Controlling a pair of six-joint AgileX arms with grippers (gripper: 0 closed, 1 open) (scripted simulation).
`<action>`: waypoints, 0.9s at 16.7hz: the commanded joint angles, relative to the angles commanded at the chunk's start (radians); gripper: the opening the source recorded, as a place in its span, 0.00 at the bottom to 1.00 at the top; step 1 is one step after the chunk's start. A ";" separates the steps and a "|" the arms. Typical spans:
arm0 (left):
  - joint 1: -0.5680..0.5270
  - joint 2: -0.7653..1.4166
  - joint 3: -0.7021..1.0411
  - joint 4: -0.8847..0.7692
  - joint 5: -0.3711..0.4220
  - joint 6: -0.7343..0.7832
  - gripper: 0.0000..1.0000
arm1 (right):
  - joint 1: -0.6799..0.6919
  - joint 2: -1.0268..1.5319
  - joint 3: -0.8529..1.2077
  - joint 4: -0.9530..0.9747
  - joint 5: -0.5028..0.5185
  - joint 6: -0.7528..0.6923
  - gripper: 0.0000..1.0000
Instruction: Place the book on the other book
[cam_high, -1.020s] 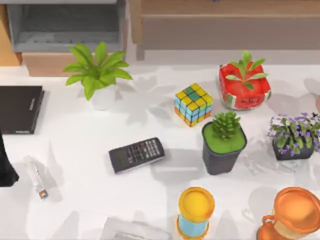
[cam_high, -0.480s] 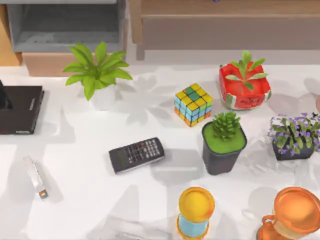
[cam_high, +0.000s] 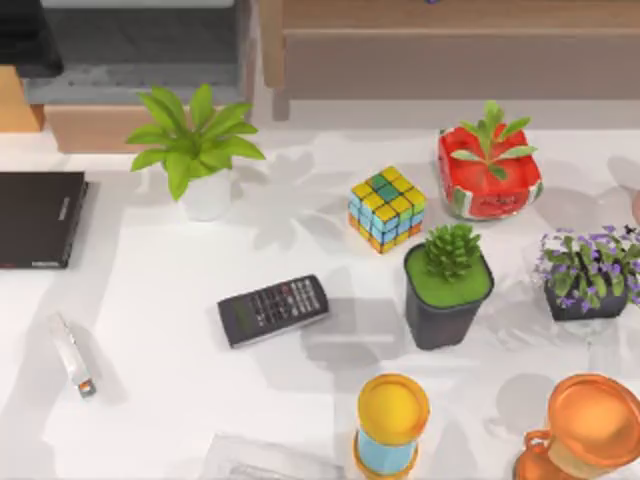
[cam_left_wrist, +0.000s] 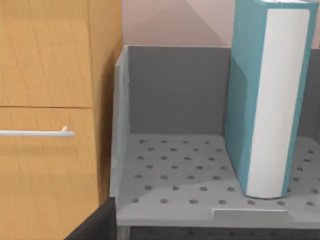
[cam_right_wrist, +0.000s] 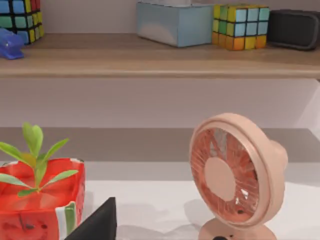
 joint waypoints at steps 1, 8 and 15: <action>-0.007 0.054 0.040 0.020 -0.006 0.000 1.00 | 0.000 0.000 0.000 0.000 0.000 0.000 1.00; -0.056 0.498 0.323 0.161 -0.046 -0.002 1.00 | 0.000 0.000 0.000 0.000 0.000 0.000 1.00; -0.100 0.811 0.543 0.281 -0.083 -0.003 1.00 | 0.000 0.000 0.000 0.000 0.000 0.000 1.00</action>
